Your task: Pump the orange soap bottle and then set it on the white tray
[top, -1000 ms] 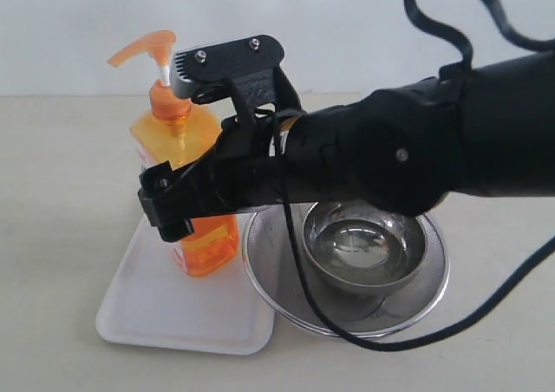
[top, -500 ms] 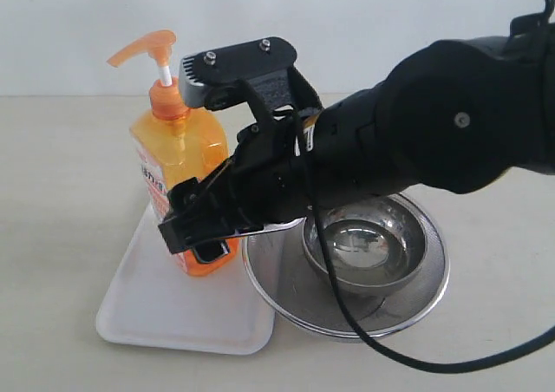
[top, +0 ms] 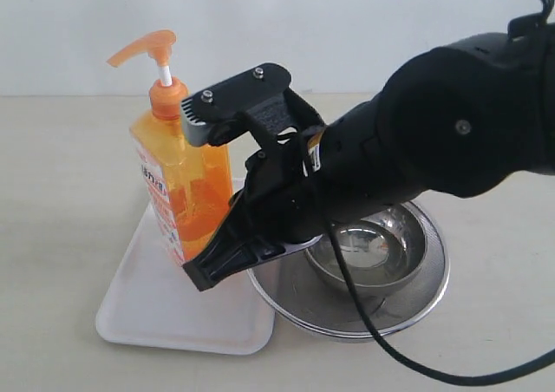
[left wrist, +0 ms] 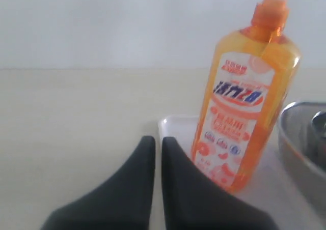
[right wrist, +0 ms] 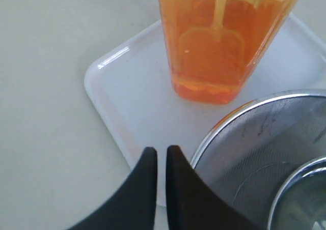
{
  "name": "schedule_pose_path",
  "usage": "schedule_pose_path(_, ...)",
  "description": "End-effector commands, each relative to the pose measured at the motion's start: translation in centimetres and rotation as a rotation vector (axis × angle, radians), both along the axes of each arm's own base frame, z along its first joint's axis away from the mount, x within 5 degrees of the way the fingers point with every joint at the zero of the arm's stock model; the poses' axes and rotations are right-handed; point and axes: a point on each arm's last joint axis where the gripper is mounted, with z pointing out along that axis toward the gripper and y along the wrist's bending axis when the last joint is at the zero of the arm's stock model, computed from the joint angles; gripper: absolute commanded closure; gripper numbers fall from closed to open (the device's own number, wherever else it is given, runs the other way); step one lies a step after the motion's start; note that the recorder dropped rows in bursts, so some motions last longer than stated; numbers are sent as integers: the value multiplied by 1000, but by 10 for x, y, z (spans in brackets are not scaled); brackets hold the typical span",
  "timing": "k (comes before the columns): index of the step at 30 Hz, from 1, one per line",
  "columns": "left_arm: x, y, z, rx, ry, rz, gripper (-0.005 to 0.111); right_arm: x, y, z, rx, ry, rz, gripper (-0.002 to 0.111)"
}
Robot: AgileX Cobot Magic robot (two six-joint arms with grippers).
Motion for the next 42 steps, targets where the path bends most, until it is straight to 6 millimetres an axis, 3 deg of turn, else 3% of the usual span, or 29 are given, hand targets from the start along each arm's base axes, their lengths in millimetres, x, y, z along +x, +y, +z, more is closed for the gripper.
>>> schedule_pose_path(1,1,-1,14,-432,-66,26,102,5,-3,6,-12,-95,24,108)
schedule_pose_path(3,1,-2,15,-695,-15,28,102,9,-6,7,-11,-94,3,108)
schedule_pose_path(4,1,-1,16,-737,-13,30,102,13,-8,7,-5,-97,-14,108)
schedule_pose_path(8,-1,-4,18,-607,-20,-2,102,33,-21,11,41,-132,-101,108)
schedule_pose_path(16,0,-7,68,-517,-77,-45,102,46,-27,17,98,-190,-150,108)
schedule_pose_path(20,15,-12,92,-408,-22,-60,102,46,-27,18,105,-197,-152,108)
schedule_pose_path(27,59,-29,124,-264,178,-141,102,45,-28,15,106,-197,-154,108)
schedule_pose_path(32,99,-40,125,-131,377,-186,102,30,-45,3,202,-268,-193,108)
schedule_pose_path(37,138,-44,106,-31,499,-165,102,-1,-79,5,368,-397,-245,108)
schedule_pose_path(42,163,-45,85,7,540,-130,102,0,-79,12,445,-471,-256,108)
